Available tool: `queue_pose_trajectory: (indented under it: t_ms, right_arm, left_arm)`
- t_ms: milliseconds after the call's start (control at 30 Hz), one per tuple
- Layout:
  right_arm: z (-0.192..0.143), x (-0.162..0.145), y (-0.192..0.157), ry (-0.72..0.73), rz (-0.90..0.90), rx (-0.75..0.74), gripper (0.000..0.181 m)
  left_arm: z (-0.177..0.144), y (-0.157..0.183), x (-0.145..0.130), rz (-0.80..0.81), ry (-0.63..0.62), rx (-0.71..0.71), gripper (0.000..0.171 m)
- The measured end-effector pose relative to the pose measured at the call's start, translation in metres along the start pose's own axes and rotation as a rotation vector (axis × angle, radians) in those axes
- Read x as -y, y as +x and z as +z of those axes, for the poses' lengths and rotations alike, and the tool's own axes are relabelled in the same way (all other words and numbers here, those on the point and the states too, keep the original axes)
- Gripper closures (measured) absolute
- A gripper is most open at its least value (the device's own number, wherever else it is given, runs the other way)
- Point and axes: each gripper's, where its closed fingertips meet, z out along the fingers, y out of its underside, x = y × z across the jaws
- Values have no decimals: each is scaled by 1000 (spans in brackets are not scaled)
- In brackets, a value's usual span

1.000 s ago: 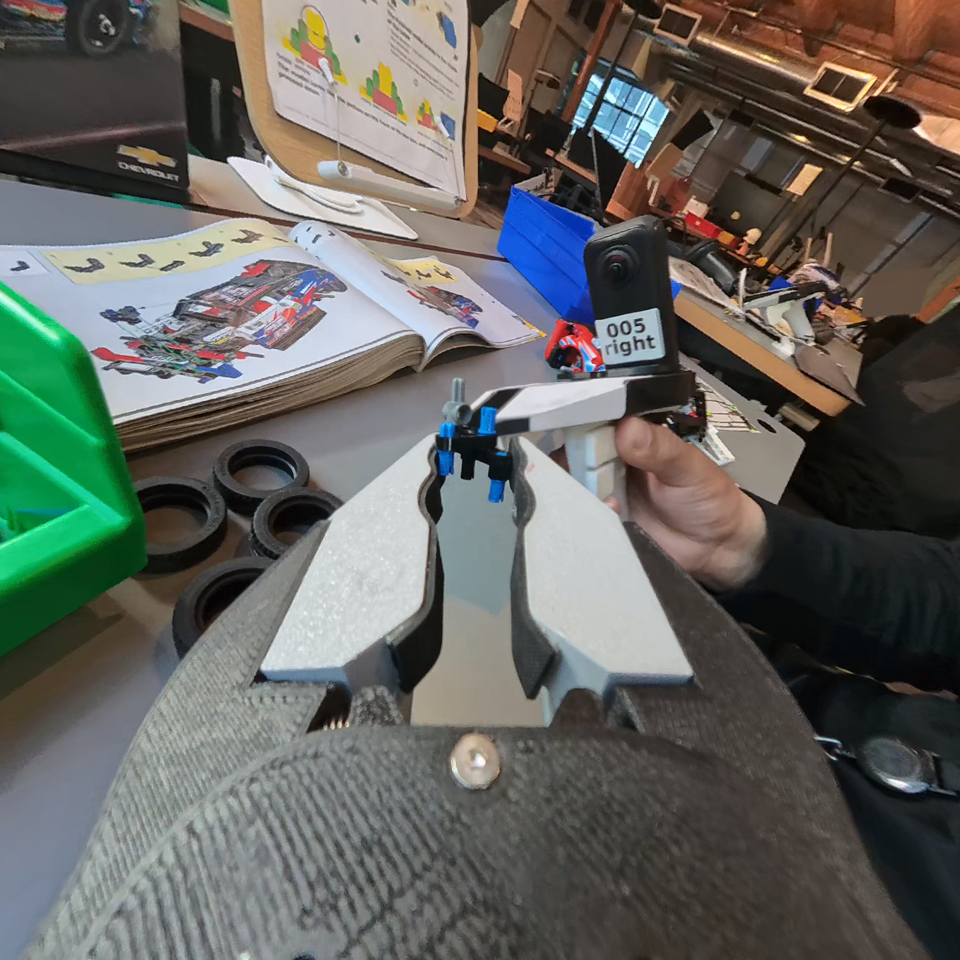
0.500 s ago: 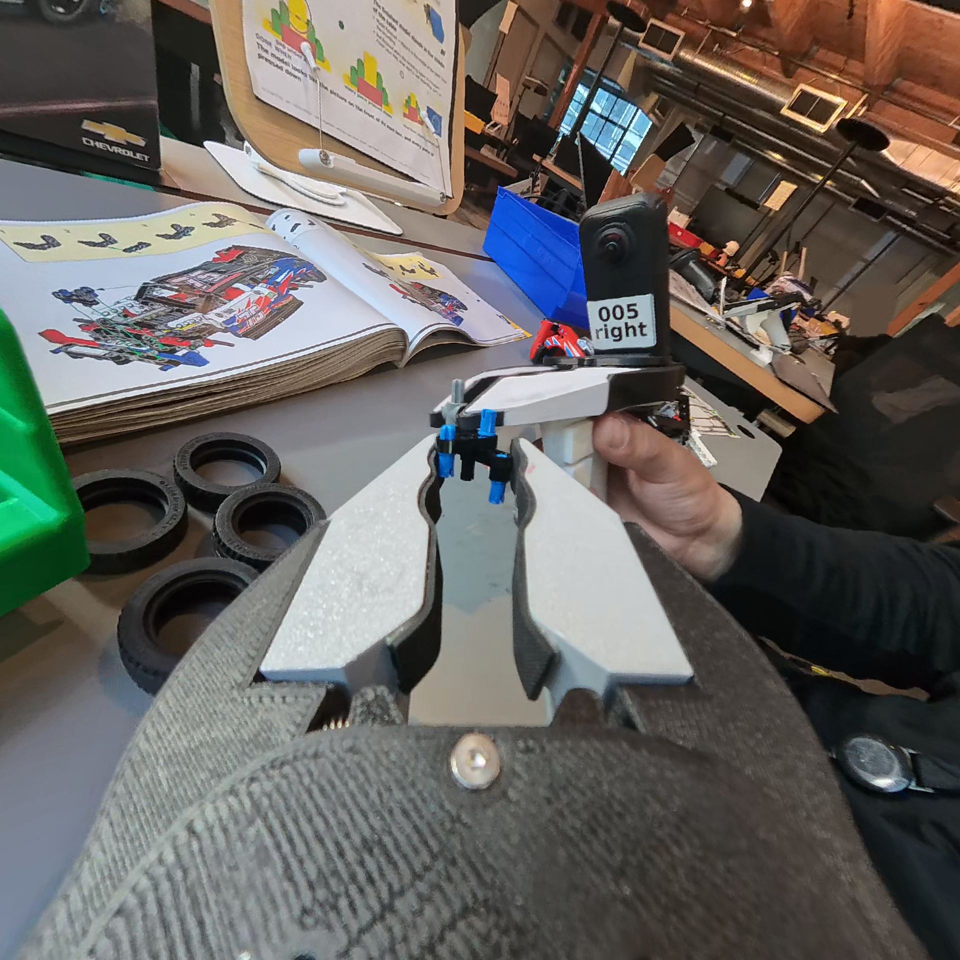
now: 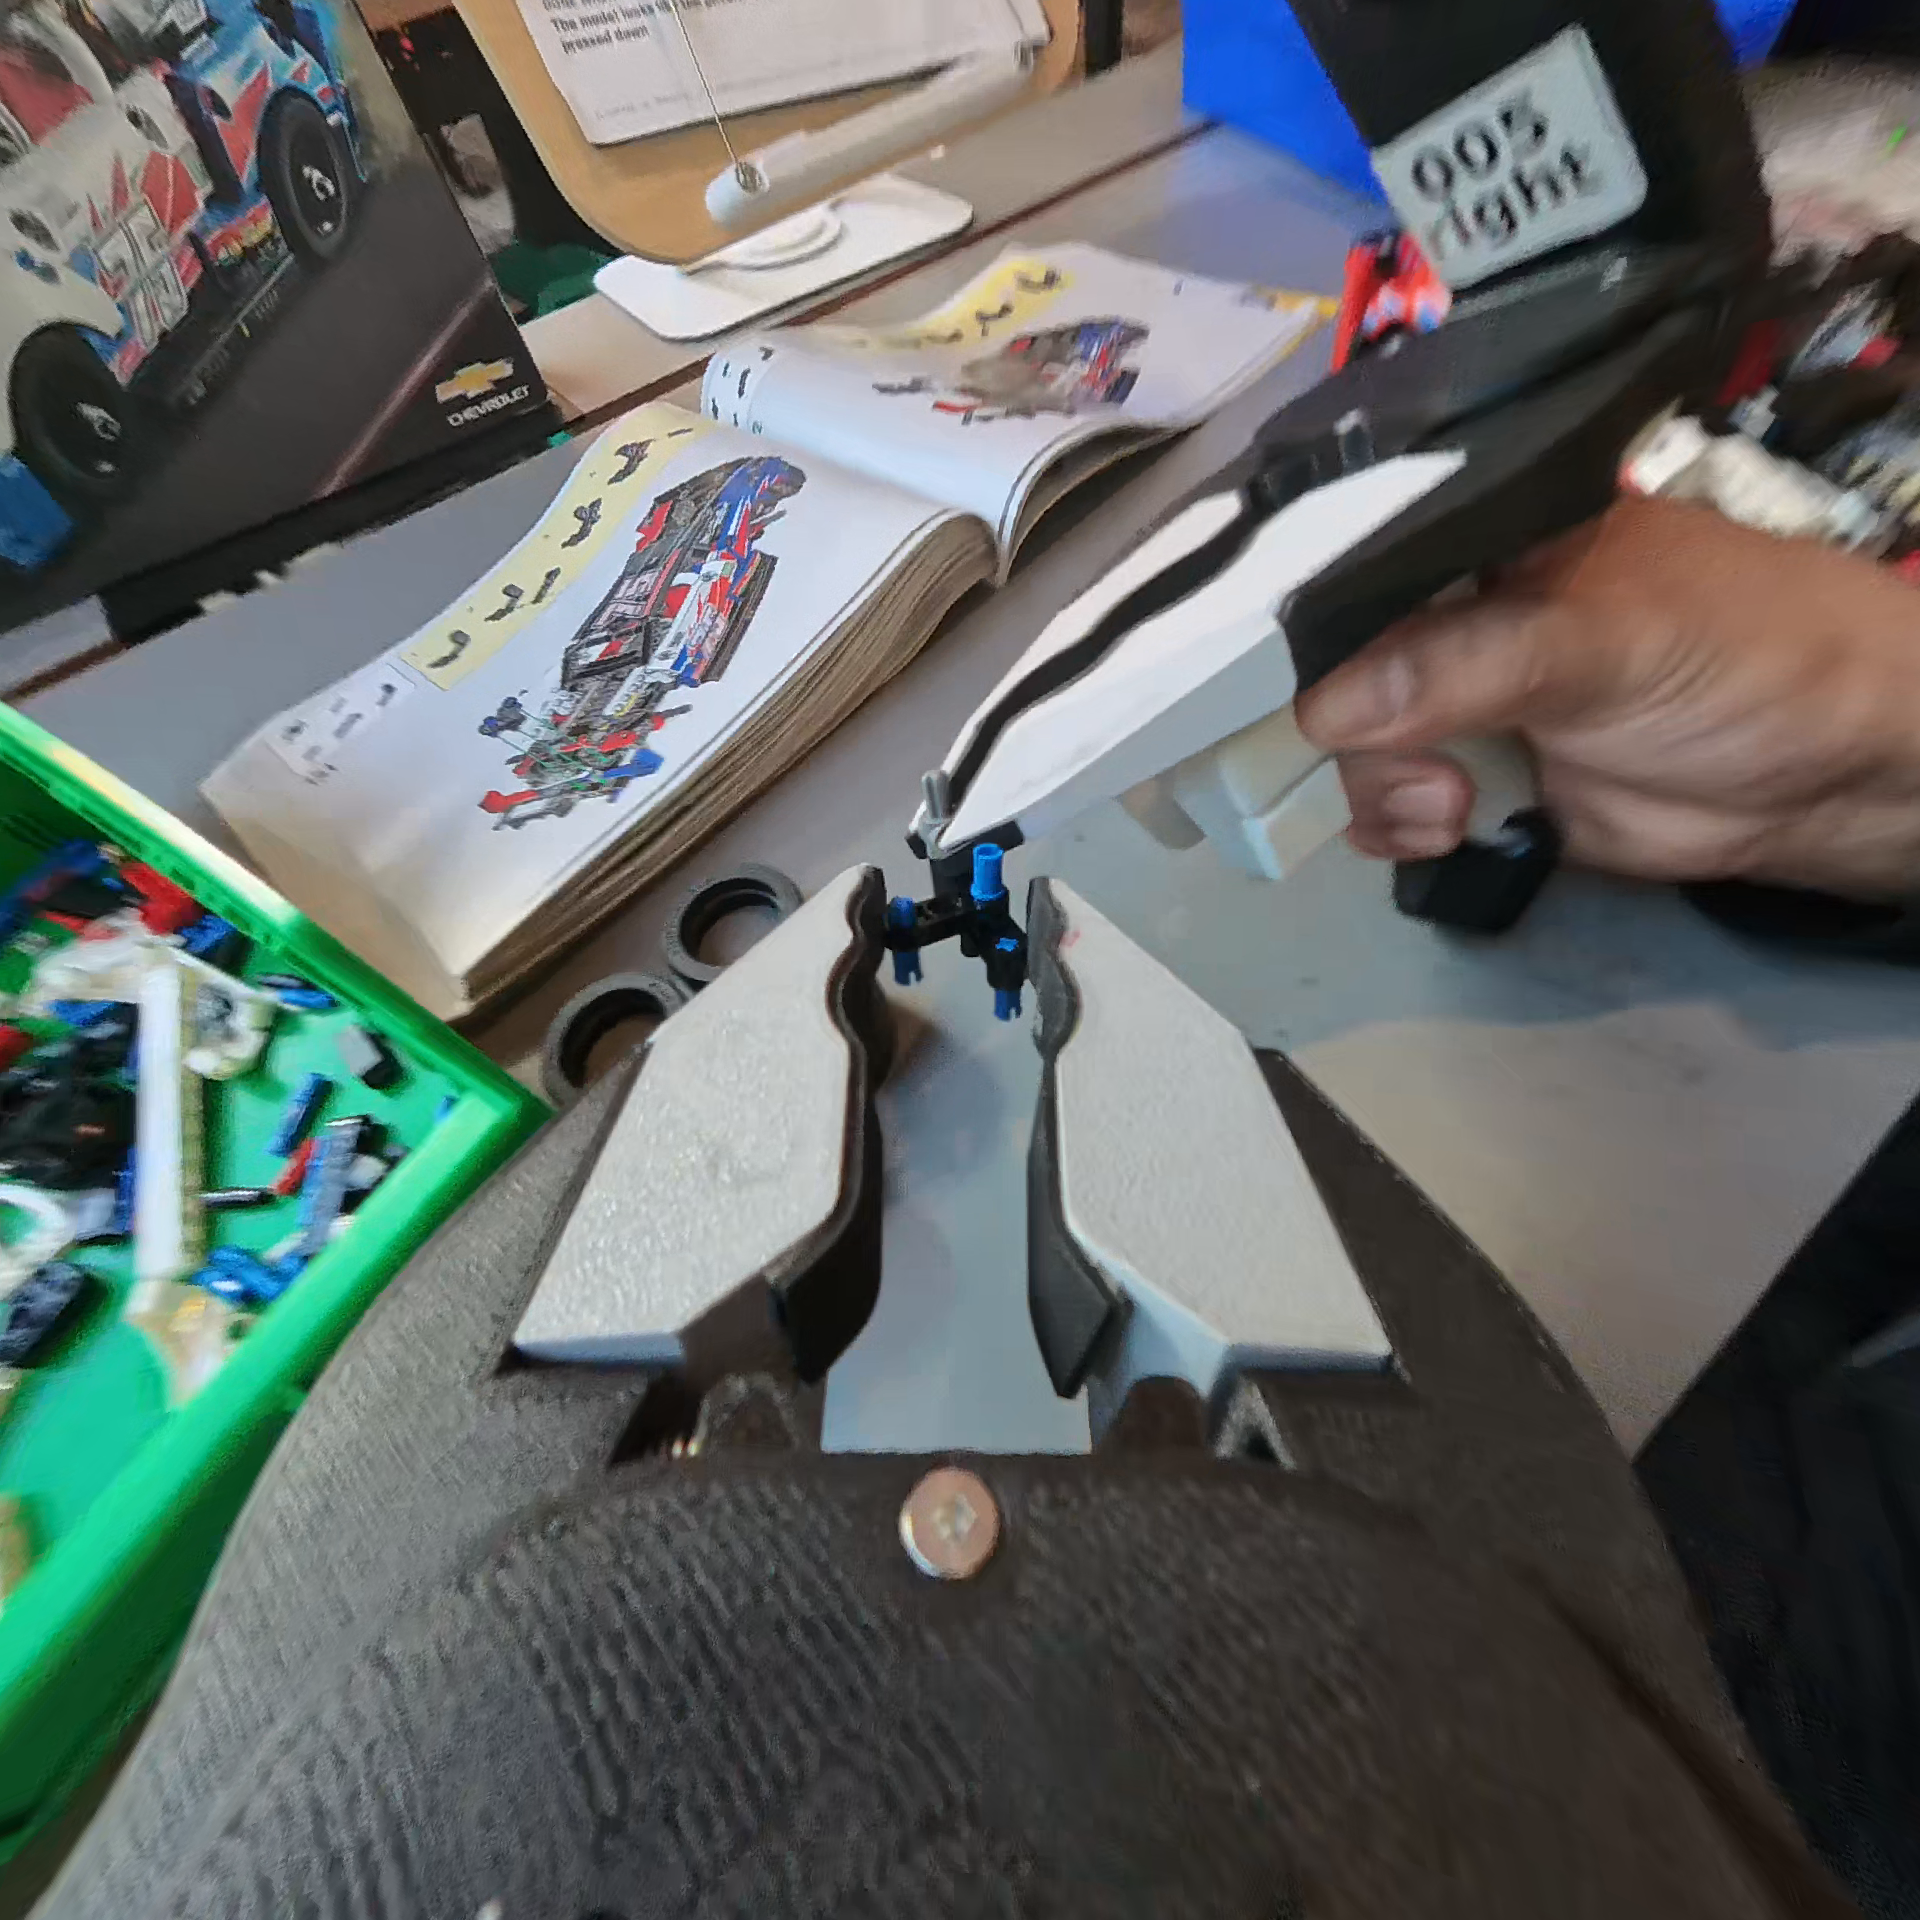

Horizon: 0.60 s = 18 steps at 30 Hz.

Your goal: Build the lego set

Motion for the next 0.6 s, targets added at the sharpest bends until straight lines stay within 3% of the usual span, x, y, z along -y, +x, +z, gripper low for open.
queue_pose_trajectory:
  t_ms: [100, 233, 367, 433, 600]
  right_arm:
    - [3, -5, 5, -42, 19, -10, 175]
    - [2, -4, 8, -35, 25, -27, 175]
    - [0, -4, 14, -31, 66, -34, 175]
    - [3, -12, 17, -95, 62, -54, 175]
    - [8, -36, 26, -266, 6, -145, 175]
  left_arm:
    - [3, -4, -10, 133, -112, 72, 145]
    - [-3, -6, 4, 77, 7, 91, 146]
    - [-9, 5, 8, 257, 33, 165, 161]
    - [-5, 10, -2, 304, -13, 179, 165]
    - [9, 12, -28, 131, -103, 136, 171]
